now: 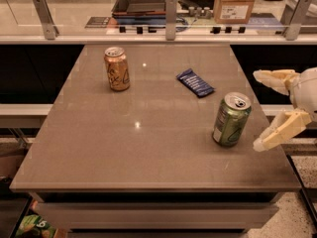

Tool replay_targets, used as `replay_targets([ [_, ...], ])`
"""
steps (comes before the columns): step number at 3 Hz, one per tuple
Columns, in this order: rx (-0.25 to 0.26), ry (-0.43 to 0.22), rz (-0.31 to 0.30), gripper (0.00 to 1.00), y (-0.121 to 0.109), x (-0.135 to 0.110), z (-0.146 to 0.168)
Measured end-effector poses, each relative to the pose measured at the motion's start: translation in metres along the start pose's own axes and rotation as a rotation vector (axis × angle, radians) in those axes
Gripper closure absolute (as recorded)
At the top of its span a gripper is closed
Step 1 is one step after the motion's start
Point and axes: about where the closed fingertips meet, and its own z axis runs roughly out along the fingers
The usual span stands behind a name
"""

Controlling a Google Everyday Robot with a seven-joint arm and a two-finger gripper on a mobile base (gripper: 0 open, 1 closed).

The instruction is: Move green can near orange can

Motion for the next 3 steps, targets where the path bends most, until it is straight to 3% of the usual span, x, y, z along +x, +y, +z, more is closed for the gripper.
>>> replay_targets([
  [3, -0.077, -0.212, 0.060, 0.00, -0.002, 0.013, 0.034],
])
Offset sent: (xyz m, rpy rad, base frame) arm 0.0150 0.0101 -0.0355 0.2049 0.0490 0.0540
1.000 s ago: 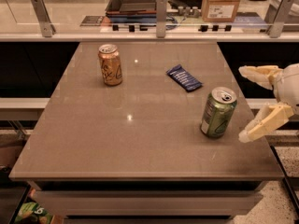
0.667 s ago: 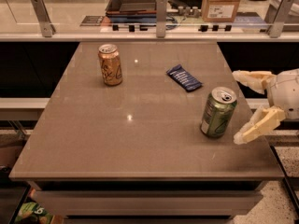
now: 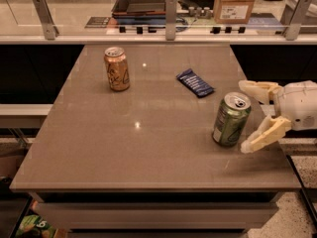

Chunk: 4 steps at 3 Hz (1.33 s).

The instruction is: Move green can near orange can

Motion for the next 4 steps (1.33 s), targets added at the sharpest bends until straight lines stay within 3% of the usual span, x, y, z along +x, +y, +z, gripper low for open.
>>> replay_targets([
  [1, -0.002, -0.113, 0.008, 0.00, 0.0001, -0.0002, 0.0070],
  [2, -0.004, -0.143, 0.007, 0.08, 0.0002, -0.0025, 0.0093],
  [4, -0.011, -0.146, 0.004, 0.55, 0.0011, -0.0053, 0.0129],
])
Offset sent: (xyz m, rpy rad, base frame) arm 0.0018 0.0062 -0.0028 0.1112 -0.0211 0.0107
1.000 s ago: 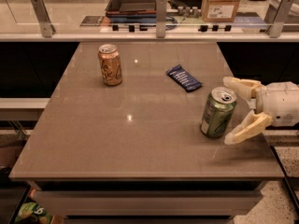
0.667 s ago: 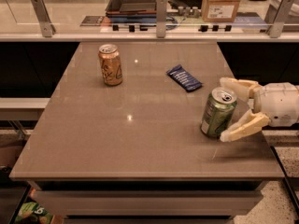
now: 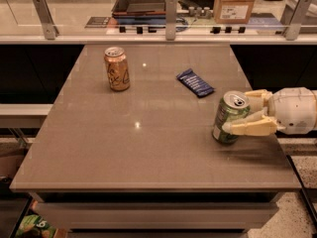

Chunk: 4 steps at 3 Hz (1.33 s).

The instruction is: Move green can near orange can

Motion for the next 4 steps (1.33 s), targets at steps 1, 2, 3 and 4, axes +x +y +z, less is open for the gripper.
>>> replay_targets([
  [1, -0.004, -0.001, -0.002, 0.78, 0.000, -0.001, 0.002],
  [2, -0.008, -0.001, -0.003, 0.99, 0.001, -0.002, 0.004],
  [3, -0.009, -0.001, -0.003, 1.00, 0.000, -0.004, 0.005],
  [4, 0.023, -0.013, 0.012, 1.00, -0.006, -0.022, 0.020],
])
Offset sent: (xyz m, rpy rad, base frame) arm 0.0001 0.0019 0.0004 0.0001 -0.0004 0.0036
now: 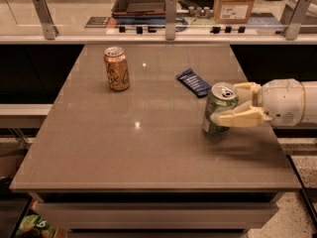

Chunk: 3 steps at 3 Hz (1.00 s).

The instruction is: Move green can near orange can

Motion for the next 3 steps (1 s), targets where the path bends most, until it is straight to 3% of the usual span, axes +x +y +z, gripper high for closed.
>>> replay_targets([
  [3, 0.122, -0.061, 0.071, 1.00, -0.023, -0.056, 0.108],
])
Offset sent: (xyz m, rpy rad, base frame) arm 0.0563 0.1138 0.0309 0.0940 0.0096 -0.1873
